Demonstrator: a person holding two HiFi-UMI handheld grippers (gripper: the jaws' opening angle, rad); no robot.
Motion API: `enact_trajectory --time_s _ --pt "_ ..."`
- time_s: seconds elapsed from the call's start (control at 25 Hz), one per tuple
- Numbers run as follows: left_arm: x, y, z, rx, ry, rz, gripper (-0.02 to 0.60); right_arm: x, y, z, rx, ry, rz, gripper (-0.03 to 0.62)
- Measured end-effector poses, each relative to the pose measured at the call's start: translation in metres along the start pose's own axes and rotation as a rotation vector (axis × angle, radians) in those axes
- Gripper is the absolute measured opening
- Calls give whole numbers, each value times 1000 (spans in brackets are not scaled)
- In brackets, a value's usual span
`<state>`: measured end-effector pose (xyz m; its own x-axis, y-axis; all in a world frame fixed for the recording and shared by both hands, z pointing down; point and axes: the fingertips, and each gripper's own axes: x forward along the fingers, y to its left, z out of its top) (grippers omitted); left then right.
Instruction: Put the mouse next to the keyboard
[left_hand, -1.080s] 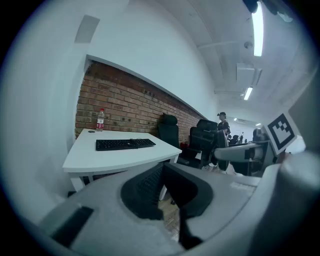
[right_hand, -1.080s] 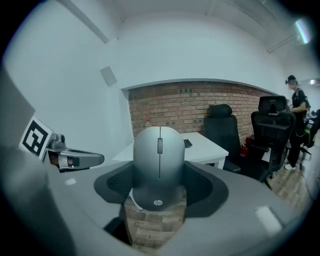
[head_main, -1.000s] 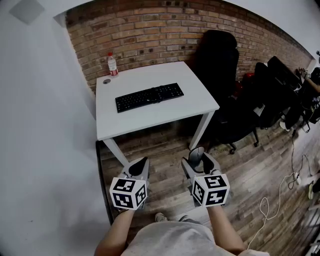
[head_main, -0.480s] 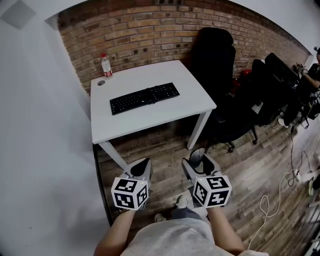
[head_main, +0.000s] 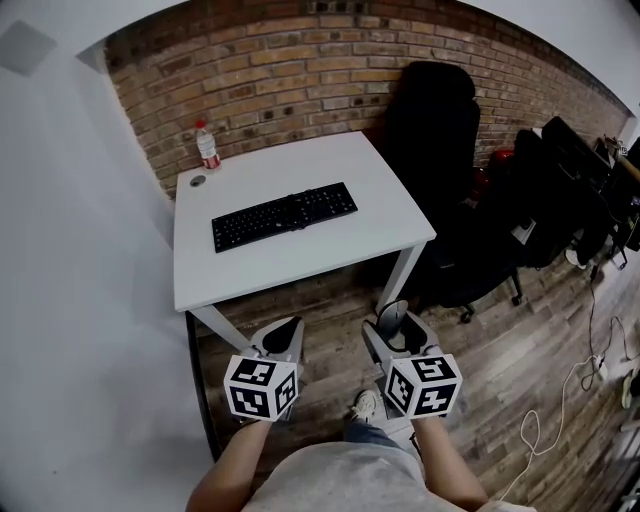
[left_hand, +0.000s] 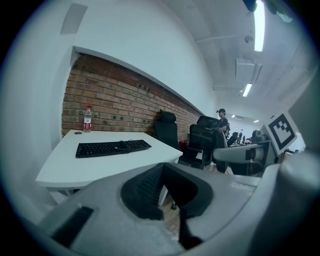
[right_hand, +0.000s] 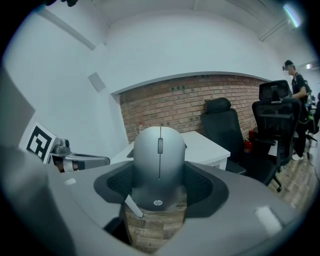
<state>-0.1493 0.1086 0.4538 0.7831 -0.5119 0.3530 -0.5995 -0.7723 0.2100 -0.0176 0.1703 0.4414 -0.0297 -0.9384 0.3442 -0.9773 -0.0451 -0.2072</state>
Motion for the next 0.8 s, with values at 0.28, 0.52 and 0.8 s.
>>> enact_trajectory --time_s 0.28,0.52,0.8 --pt "71 -1 24 -9 16 9 -11 43 -54 21 14 20 15 307" --pt "116 0 44 -19 15 39 -11 75 -88 37 14 36 51 307" --pt "152 8 57 -41 18 106 -11 110 -114 53 7 50 116 307"
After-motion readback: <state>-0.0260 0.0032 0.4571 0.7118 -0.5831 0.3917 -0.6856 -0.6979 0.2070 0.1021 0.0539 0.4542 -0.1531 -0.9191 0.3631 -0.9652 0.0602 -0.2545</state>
